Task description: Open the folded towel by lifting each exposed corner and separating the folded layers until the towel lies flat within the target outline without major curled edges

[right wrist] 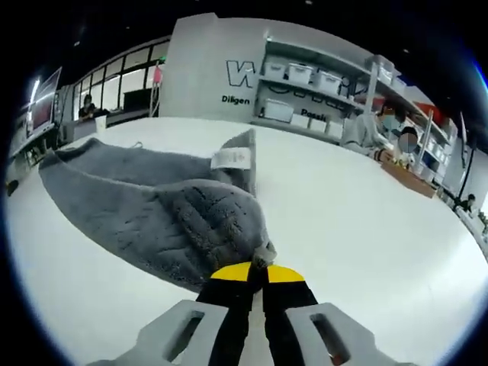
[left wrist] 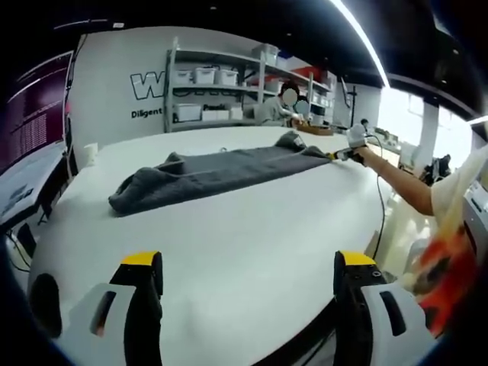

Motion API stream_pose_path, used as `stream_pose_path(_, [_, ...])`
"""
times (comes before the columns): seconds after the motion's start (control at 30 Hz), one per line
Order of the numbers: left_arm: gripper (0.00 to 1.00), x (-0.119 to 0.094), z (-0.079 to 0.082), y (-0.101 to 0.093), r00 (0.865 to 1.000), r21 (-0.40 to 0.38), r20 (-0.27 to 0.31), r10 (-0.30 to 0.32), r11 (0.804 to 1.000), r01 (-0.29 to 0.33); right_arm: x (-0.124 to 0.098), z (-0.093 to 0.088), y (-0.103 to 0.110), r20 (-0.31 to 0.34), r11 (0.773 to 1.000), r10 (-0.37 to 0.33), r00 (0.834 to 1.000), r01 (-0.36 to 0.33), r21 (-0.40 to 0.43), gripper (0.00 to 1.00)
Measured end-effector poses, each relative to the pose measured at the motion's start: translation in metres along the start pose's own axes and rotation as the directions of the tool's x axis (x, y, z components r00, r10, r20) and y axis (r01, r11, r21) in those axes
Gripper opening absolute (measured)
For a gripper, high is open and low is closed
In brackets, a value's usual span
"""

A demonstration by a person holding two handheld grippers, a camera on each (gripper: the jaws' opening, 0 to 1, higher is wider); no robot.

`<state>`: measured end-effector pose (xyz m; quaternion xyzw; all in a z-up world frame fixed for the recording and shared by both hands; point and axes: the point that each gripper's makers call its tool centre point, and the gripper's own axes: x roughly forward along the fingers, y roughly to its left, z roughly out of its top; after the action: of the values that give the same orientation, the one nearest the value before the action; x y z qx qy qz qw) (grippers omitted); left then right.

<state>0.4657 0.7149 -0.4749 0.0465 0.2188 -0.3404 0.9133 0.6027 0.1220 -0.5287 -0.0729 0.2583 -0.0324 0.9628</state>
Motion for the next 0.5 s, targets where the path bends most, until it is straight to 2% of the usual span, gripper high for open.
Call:
stream_pose_path(0.33, [0.91, 0.002, -0.001, 0.000, 1.000, 0.000, -0.008, -0.002, 1.000, 0.002, -0.006, -0.009, -0.025, -0.013, 0.999, -0.044, 0.999, 0.044, 0.020, 0.00])
stream_pose_path(0.5, [0.91, 0.004, -0.001, -0.002, 1.000, 0.006, -0.014, -0.008, 1.000, 0.008, -0.006, -0.009, -0.024, -0.019, 0.999, -0.046, 0.999, 0.046, 0.011, 0.00])
